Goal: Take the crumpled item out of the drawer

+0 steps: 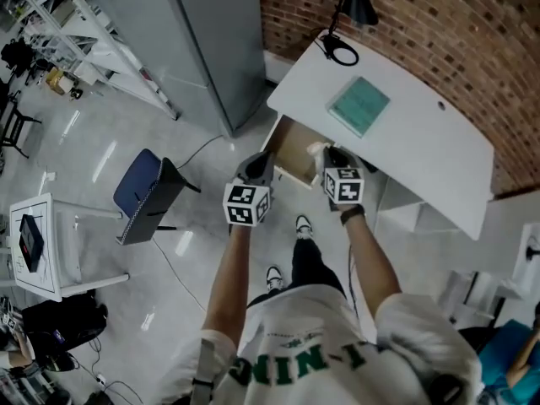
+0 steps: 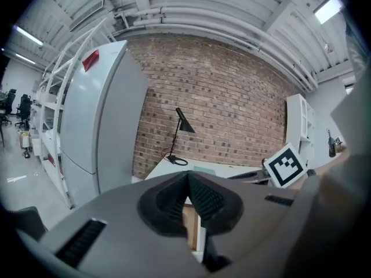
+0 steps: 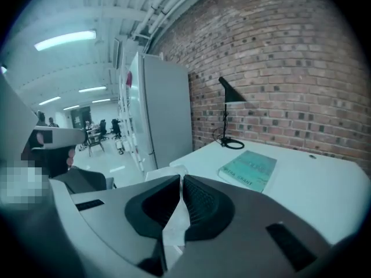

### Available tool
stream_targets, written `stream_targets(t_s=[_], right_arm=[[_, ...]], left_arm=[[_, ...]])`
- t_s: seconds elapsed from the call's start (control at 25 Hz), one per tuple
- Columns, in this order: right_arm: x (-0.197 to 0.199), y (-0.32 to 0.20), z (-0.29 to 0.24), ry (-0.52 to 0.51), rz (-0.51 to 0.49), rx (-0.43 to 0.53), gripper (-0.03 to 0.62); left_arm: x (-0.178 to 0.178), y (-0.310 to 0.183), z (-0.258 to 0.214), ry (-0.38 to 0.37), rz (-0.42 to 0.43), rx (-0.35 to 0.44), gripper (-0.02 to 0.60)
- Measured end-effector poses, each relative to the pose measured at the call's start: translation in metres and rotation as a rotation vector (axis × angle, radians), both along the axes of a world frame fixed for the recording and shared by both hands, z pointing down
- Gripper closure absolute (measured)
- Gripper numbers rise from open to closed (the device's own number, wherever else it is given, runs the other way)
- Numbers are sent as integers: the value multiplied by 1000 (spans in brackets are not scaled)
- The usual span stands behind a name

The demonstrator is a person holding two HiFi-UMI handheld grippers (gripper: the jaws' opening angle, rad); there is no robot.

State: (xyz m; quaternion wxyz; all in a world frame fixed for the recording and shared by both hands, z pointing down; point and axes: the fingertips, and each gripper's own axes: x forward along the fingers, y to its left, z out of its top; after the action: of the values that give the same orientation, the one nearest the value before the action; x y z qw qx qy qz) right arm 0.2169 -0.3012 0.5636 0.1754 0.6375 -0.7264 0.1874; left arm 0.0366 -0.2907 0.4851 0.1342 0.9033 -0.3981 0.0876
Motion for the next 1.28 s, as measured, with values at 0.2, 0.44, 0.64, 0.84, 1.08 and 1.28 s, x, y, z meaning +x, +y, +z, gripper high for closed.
stream_targets(t_s=[0.2, 0.44, 0.64, 0.84, 1.08, 1.28], right_arm=[[6, 37, -69, -28, 56, 154, 574], [3, 93, -125, -60, 127, 277, 574], [-10, 130, -162, -31, 154, 377, 574], [-23, 161, -183, -39, 181, 426, 574], [-34, 178, -186, -60, 207, 432, 574], [-39, 183, -191, -72, 194, 438, 574]], left_arm=[[-11, 23, -41, 0, 7, 70, 586], [-27, 52, -84, -8, -26, 170, 586], [-36, 77, -114, 1, -62, 226, 586], [-40, 100, -126, -32, -78, 280, 586], [-41, 116, -127, -37, -67, 291, 587], [-45, 123, -131, -10, -72, 286, 586]])
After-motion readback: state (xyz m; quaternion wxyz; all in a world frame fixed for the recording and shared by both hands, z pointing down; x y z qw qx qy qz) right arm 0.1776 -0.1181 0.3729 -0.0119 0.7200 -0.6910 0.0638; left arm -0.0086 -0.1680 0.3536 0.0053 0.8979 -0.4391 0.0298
